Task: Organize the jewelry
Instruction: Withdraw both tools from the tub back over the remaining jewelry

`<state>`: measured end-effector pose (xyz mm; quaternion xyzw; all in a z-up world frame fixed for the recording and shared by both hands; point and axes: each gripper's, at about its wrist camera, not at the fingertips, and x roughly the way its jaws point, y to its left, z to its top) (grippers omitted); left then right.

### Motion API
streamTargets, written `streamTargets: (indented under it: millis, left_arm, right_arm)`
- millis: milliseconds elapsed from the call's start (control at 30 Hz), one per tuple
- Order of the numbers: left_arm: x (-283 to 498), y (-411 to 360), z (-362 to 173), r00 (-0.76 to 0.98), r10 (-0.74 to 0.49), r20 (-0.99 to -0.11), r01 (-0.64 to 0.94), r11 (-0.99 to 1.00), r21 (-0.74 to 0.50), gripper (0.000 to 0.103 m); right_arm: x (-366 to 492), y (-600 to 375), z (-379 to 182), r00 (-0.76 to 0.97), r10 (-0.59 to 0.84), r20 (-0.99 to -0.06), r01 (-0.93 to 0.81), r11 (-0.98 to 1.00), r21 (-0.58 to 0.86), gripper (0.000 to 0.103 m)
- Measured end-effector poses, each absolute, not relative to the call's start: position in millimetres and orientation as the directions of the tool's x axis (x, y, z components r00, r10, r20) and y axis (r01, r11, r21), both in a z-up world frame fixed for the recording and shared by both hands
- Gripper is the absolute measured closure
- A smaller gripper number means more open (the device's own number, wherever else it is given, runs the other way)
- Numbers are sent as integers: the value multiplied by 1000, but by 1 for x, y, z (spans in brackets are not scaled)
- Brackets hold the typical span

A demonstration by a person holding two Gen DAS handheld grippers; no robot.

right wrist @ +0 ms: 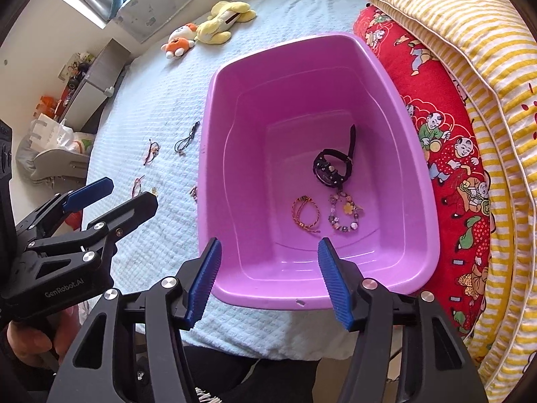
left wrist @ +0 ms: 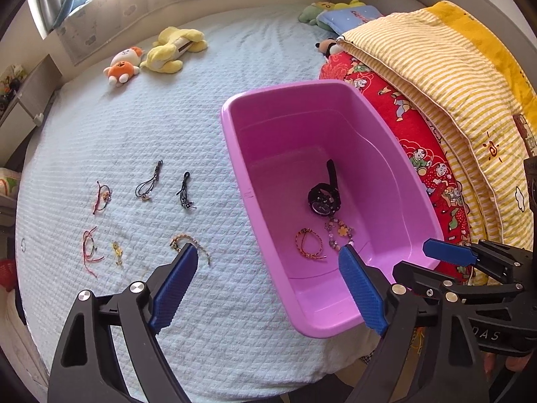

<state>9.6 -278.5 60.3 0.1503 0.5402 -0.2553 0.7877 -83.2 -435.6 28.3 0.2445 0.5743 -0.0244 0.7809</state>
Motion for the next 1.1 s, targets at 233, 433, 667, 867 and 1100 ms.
streamTargets:
  millis: [233, 433, 667, 867, 1100]
  left_arm:
    - [-1, -224, 58, 285, -212, -935, 475, 878, -54, 18]
    - [-10, -162, 52, 282, -162, -946, 358, 932, -53, 17]
    - [-13, -94, 53, 300, -122, -946, 253, 966, -44, 17]
    - [-2, -42, 50, 317, -137, -938, 238, 969, -62, 16]
    - [19, 20, 45, 323, -177, -930, 315, 947, -71, 16]
  right_arm:
    - [-87, -396, 25, 310, 288, -906, 238, 899, 368, 44]
    - [-81, -355, 21, 293, 333, -896, 167, 905, 391, 44]
    - [-71, -306, 25, 292, 351, -890, 108, 912, 395, 44]
    - [-66, -264, 29, 317, 327, -890, 115, 918, 379, 44]
    - [-69, -211, 29, 364, 242, -899, 248, 905, 344, 44]
